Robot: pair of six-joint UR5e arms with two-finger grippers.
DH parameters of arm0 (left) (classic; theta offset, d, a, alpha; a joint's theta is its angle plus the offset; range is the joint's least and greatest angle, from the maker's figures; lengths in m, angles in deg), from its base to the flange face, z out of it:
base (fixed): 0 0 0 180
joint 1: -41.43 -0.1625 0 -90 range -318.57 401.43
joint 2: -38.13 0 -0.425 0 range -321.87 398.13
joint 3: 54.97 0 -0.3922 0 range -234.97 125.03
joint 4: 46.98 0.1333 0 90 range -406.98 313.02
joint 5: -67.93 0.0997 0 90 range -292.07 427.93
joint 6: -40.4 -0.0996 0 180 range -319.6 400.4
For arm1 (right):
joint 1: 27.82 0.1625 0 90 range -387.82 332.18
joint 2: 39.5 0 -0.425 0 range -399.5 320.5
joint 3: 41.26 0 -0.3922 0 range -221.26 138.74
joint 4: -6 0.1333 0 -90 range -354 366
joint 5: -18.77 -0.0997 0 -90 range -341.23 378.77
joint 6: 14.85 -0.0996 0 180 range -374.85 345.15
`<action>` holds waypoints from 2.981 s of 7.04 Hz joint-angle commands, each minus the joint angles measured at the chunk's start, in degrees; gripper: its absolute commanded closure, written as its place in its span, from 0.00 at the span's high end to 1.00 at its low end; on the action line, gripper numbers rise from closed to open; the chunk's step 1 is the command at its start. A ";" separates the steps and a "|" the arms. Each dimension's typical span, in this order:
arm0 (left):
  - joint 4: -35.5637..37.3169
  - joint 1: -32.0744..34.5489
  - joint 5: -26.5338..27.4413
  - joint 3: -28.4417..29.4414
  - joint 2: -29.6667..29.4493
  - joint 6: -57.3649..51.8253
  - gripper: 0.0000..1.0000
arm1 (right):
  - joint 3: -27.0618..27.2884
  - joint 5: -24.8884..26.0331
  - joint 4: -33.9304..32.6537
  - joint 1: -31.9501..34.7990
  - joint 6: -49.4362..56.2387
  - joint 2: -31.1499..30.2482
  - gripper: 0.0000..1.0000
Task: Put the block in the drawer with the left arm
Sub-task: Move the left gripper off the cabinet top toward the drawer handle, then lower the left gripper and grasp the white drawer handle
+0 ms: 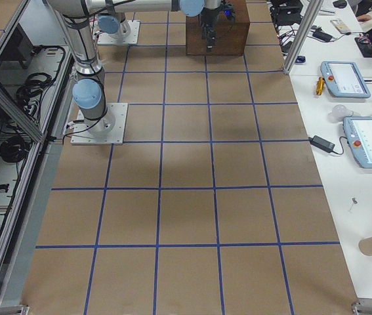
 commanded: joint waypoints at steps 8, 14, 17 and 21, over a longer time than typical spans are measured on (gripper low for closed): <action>-0.18 -2.61 0.32 -0.30 0.49 -0.18 1.00 | 0.00 0.00 0.00 0.00 -0.01 0.00 1.00; -4.75 -31.76 0.24 -0.31 -0.30 -34.55 1.00 | 0.00 0.00 0.00 0.00 -0.01 0.00 1.00; -4.05 -39.71 -0.20 0.31 -3.54 -42.10 1.00 | 0.00 0.00 0.00 0.00 -0.01 0.00 1.00; 2.95 -40.08 -2.75 0.22 -14.24 -41.13 1.00 | 0.00 0.00 0.00 0.00 -0.01 0.00 1.00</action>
